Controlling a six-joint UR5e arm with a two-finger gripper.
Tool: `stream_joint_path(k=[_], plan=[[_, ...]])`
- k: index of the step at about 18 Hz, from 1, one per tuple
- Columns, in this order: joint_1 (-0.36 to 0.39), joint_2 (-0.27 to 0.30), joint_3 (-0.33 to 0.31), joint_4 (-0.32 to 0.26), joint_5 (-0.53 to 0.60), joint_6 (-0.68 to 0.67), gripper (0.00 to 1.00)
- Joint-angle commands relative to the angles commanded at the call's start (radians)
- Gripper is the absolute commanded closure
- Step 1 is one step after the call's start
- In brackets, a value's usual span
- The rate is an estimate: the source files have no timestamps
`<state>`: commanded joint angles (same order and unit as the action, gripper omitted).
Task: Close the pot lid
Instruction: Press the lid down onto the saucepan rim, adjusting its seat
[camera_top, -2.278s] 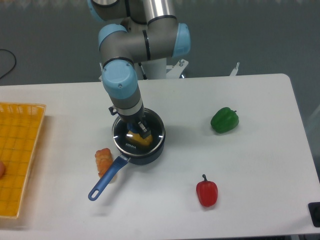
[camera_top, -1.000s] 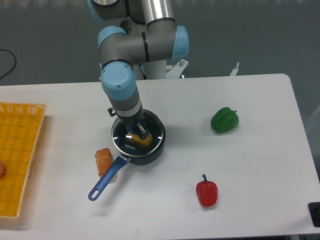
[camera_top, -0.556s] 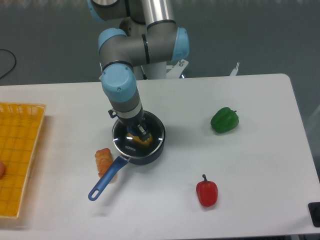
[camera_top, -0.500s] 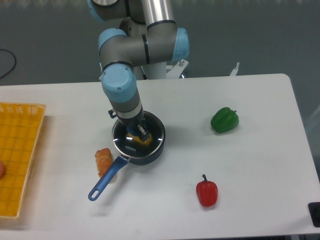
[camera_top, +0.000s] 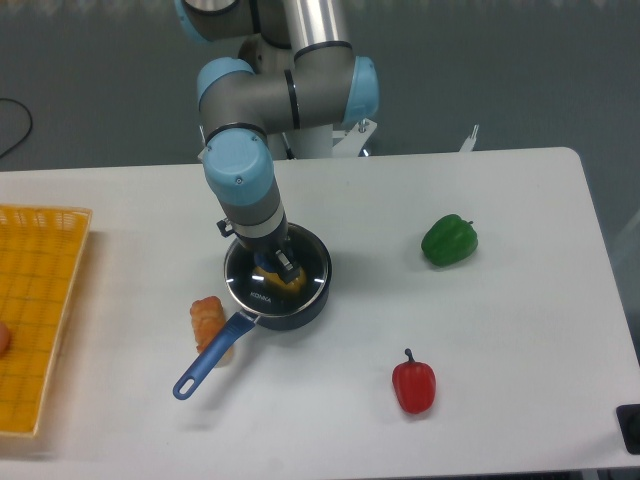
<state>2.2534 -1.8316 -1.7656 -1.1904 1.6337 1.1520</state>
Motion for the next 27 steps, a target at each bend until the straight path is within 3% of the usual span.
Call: stream_joint_path(k=[27], plan=[[0.008, -0.011, 0.009, 0.002, 0.021, 0.032, 0.38]])
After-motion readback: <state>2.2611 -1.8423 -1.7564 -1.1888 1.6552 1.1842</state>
